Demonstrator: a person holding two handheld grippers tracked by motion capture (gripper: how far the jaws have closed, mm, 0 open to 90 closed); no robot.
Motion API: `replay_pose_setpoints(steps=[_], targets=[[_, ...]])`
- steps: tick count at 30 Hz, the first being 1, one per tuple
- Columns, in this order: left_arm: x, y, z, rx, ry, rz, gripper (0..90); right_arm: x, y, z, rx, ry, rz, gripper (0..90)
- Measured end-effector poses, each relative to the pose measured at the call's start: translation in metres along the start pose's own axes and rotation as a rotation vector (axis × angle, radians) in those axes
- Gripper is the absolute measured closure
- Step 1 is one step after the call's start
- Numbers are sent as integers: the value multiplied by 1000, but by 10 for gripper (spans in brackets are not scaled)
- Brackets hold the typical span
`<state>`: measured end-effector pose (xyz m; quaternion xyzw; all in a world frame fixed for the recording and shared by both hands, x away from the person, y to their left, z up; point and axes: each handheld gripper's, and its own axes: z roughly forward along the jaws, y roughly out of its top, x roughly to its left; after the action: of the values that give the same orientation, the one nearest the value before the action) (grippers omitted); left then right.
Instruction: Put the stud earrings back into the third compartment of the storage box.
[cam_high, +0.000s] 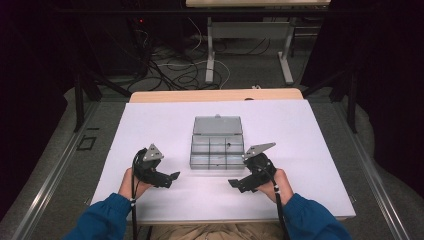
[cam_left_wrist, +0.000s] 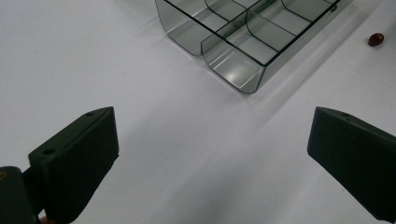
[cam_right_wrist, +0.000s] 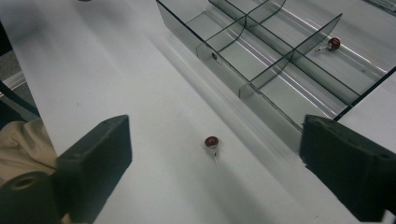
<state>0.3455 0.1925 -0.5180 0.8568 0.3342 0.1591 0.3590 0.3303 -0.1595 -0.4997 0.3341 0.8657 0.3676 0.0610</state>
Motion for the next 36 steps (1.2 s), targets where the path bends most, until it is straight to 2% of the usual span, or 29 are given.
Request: replay_pose_setpoints(steps=[2, 3, 5, 9, 11, 13, 17, 21, 25, 28, 31, 36], targets=[[1, 1, -2, 5, -7, 5, 24, 1, 0, 2, -17, -6, 7, 170], [1, 1, -2, 3, -7, 3, 24, 2, 1, 2, 3, -6, 7, 186], [1, 1, -2, 15, -11, 4, 24, 2, 0, 3, 10, -11, 8, 209], [1, 1, -1, 3, -9, 4, 25, 1, 0, 4, 0, -14, -1, 275], [1, 1, -1, 8, -10, 0, 24, 2, 0, 3, -4, -13, 5, 341], [1, 1, -1, -2, -8, 0, 24, 3, -1, 5, -9, -26, -8, 436], [1, 1, 0, 7, -10, 2, 24, 5, -2, 7, -2, -12, -26, 539], [1, 1, 0, 3, -9, -1, 24, 7, -4, 16, 12, -5, -66, 620], [0, 1, 0, 7, -14, 0, 23, 7, -7, 29, 77, -18, -79, 664], [1, 1, 1, 2, -15, -5, 24, 4, -9, 35, 93, -26, -87, 676], [0, 1, 1, 7, -12, 6, 23, 3, -10, 38, 100, -30, -80, 684], [1, 2, 1, 2, -11, -1, 24, 5, -9, 43, 125, -38, -82, 703]])
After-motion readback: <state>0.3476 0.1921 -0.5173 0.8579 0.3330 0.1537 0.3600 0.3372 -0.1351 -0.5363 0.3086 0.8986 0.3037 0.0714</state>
